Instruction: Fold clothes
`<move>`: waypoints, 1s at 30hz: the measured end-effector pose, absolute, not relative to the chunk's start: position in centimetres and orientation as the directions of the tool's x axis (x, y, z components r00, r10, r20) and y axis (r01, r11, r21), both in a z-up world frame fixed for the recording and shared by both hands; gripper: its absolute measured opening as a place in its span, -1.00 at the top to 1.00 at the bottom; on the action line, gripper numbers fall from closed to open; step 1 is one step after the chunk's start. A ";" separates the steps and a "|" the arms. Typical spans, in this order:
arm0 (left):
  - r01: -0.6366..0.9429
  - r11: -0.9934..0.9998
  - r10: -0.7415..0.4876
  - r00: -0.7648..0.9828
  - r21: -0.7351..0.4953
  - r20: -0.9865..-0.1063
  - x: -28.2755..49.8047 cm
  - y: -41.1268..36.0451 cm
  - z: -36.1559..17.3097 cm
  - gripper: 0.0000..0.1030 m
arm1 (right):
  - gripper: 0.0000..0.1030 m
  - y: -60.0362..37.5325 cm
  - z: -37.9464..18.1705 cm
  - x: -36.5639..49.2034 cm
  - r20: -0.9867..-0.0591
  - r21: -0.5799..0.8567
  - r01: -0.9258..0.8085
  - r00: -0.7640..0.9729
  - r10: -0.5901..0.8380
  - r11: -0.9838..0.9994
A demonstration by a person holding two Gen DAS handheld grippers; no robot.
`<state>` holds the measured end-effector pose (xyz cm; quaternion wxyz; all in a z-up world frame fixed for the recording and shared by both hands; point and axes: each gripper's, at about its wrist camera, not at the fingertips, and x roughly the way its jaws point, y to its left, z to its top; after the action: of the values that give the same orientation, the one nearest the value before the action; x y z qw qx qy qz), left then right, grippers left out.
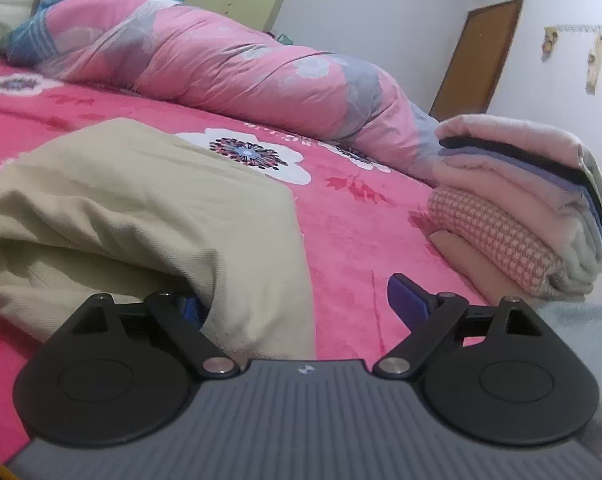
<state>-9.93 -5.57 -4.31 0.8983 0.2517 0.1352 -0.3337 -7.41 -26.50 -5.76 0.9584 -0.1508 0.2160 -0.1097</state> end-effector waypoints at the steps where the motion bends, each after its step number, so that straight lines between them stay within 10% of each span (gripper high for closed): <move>1: 0.672 0.648 -0.535 0.737 0.360 -0.413 -9.8 -5.7 -4.2 0.32 | -0.71 -26.6 -5.8 -7.4 -0.382 -0.329 0.145 0.883 -0.272 0.933; 9: 0.723 0.622 -0.552 0.678 0.302 -0.485 -7.3 -8.0 -4.5 0.26 | -0.72 -27.0 -6.1 -7.9 -0.376 -0.286 0.144 0.893 -0.249 0.947; 23: 0.530 0.530 -0.315 0.848 0.662 -0.426 -9.6 -11.3 -4.6 0.69 | -0.73 -25.0 -5.5 -8.8 -0.274 -0.386 0.153 0.923 -0.271 0.910; 30: 0.565 0.557 -0.344 0.824 0.608 -0.450 -9.2 -10.2 -6.0 0.68 | -0.83 -26.5 -5.5 -7.9 -0.392 -0.299 0.099 0.894 -0.216 0.949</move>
<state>-9.23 -10.18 -5.99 0.8711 0.3915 0.1409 -0.2610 -7.89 -26.45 -5.49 0.9636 -0.1369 0.2148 -0.0817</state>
